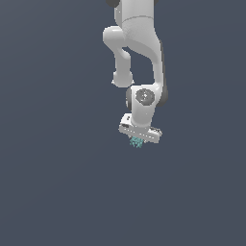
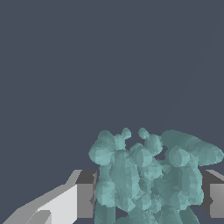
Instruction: Pick up the object and move it to a goal position.
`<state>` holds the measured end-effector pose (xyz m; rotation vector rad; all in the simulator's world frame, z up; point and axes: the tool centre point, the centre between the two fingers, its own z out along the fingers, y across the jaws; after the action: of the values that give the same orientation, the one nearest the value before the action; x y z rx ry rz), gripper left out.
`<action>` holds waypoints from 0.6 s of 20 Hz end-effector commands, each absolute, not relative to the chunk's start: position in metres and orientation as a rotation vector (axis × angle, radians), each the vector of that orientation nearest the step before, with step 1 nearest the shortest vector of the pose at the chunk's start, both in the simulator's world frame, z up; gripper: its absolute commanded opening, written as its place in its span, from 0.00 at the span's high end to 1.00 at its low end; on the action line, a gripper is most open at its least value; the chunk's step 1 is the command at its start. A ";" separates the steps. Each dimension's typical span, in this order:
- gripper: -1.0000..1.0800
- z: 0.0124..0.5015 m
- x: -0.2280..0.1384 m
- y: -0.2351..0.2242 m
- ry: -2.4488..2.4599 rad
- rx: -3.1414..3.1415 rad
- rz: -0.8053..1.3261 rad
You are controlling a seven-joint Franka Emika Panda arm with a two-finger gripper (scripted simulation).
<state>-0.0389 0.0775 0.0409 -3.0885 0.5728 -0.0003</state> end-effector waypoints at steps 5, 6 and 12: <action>1.00 0.040 -0.039 0.077 0.574 -3.089 0.000; 1.00 0.041 -0.039 0.077 0.573 -3.088 -0.001; 1.00 0.042 -0.043 0.067 0.573 -3.088 -0.001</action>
<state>-0.0419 0.0712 0.0416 -3.0885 0.5716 -0.0008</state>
